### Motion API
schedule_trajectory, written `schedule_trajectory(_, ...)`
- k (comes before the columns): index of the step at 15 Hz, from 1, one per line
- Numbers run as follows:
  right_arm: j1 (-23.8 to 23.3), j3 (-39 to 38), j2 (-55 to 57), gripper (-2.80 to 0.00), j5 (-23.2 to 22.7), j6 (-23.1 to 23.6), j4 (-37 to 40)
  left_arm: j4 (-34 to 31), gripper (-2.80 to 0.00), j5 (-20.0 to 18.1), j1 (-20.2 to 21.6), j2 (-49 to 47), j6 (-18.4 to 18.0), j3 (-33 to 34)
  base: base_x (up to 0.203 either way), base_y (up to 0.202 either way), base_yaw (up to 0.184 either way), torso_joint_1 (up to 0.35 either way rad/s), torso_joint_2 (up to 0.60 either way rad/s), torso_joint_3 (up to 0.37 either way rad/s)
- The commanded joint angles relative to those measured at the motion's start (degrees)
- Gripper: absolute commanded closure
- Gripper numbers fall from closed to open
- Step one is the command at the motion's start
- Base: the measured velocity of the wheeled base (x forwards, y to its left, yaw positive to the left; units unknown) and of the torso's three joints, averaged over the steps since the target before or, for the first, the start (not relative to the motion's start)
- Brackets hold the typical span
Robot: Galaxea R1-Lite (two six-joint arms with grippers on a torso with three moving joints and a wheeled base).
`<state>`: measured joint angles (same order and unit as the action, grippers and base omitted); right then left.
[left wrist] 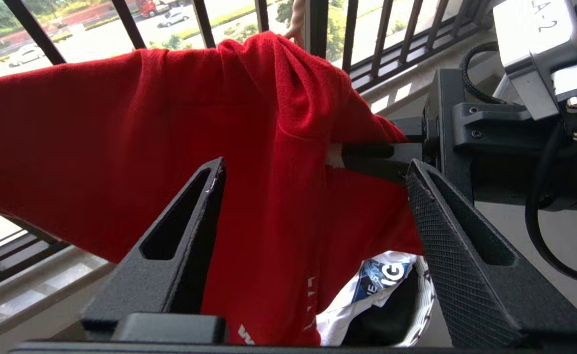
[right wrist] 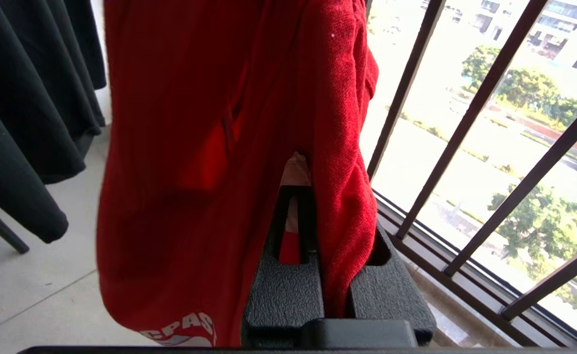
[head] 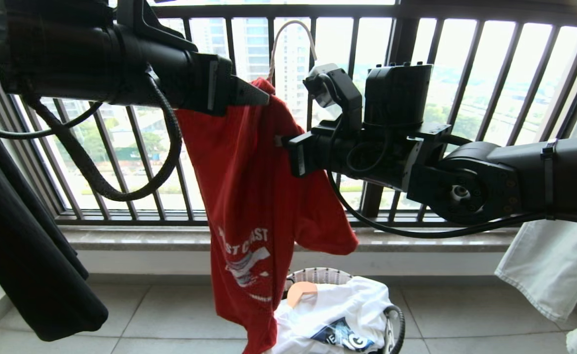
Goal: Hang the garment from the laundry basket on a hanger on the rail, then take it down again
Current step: Hang the clothes on the clothes rack, then hang the clothes rack on the clothesline
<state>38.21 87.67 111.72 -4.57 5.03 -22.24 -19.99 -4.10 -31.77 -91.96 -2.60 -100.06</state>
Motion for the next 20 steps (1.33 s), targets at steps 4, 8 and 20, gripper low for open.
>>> schedule_trajectory(4,-0.2,-0.1,-0.6,0.00,-0.1,0.0,-0.2,-5.3,-2.80,3.8,0.0,4.8,-0.9,0.8,0.000,0.000,0.000,0.000,0.00,0.000)
schedule_trajectory(8,-0.4,-0.3,-1.1,0.00,-0.1,-0.5,-0.2,-7.0,-2.80,5.8,4.1,5.8,-3.8,1.7,0.000,0.000,0.000,0.000,0.00,0.000)
schedule_trajectory(20,-0.2,-3.3,-2.2,0.00,-7.8,-0.8,0.1,-28.1,0.00,-10.6,14.6,6.2,-25.6,-11.9,0.000,0.000,0.000,0.000,0.00,0.000)
